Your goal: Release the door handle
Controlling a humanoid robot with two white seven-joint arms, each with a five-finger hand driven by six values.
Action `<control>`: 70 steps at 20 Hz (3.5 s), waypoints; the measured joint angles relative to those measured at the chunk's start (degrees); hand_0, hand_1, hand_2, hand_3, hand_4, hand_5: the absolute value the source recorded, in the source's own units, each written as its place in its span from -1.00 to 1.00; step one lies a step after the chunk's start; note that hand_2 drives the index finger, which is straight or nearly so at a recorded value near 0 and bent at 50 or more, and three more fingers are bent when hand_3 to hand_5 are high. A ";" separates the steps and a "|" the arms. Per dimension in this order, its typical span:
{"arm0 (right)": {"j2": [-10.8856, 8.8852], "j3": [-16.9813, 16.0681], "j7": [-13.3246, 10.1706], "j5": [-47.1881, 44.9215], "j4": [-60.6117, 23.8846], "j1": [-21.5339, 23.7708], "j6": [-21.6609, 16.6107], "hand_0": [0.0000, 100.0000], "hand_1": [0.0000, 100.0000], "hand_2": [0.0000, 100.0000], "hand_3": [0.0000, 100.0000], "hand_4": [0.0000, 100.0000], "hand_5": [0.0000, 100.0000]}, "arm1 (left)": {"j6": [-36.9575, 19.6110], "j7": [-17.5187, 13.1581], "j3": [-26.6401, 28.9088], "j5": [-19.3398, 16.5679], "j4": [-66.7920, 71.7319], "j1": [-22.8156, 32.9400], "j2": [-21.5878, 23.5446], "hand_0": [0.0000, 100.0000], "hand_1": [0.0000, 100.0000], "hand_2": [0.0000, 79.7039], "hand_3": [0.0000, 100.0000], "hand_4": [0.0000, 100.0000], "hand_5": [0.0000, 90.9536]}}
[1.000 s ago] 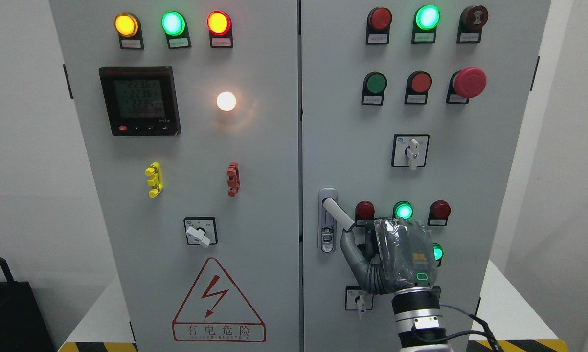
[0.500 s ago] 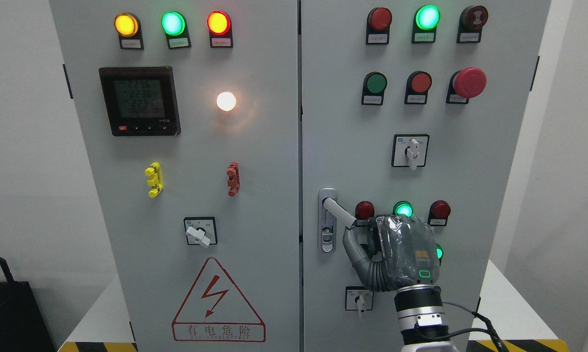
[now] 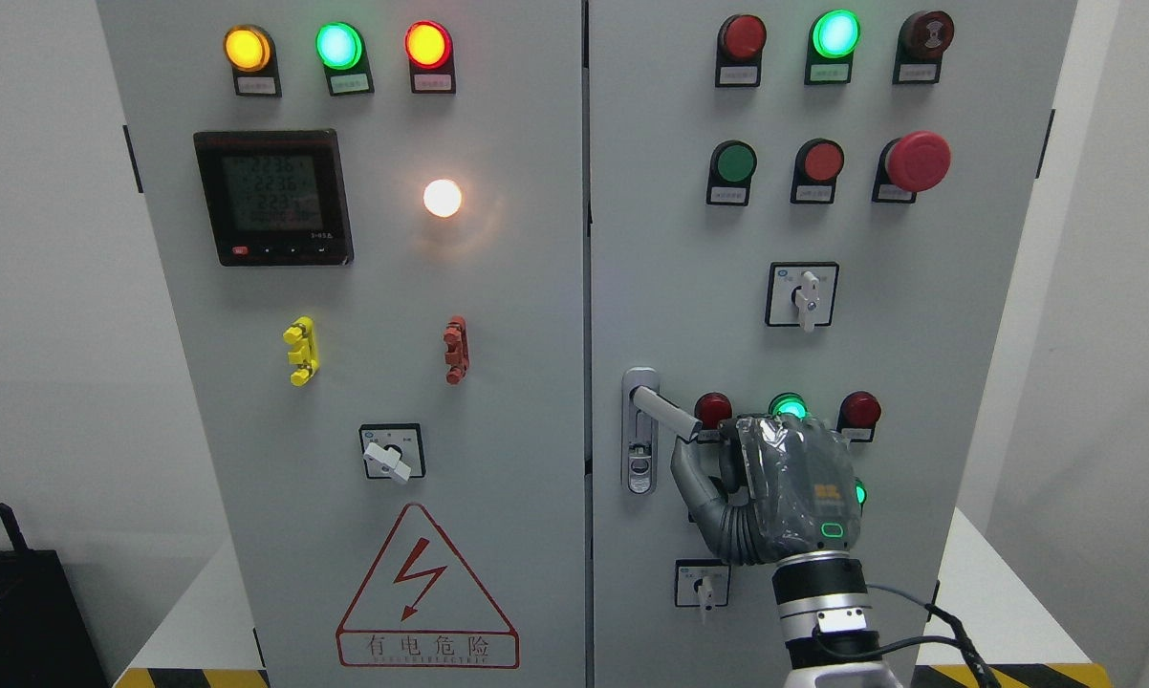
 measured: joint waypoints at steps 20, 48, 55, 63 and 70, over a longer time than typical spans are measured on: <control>-0.51 -0.28 -0.40 -0.04 -0.15 -0.44 0.08 0.23 -0.55 1.00 1.00 1.00 1.00 | 0.00 0.00 0.00 0.00 0.00 0.00 0.00 -0.76 -0.22 -1.00 -1.00 -1.00 -1.00; -5.67 0.10 -9.85 -0.28 -4.23 7.57 -8.66 0.26 -0.45 0.60 0.97 0.63 0.66 | 0.00 0.00 0.00 0.00 0.00 0.00 0.00 -0.76 -0.22 -1.00 -1.00 -1.00 -1.00; -10.42 -2.02 -13.99 -5.64 -6.16 10.56 -11.84 0.25 -0.67 -0.95 -0.81 -1.00 -1.00 | 0.00 0.00 0.00 0.00 0.00 0.00 0.00 -0.76 -0.22 -1.00 -1.00 -1.00 -1.00; -15.16 -4.86 -14.43 -13.12 -7.70 12.69 -16.01 0.11 -0.78 -1.00 -1.00 -1.00 -1.00 | 0.00 0.00 0.00 0.00 0.00 0.00 0.00 -0.76 -0.22 -1.00 -1.00 -1.00 -1.00; -16.96 -6.01 -13.69 -16.20 -8.41 13.32 -16.90 0.05 -0.79 -1.00 -1.00 -1.00 -1.00 | 0.00 0.00 0.00 0.00 -0.01 0.00 0.00 -0.76 -0.22 -1.00 -1.00 -1.00 -1.00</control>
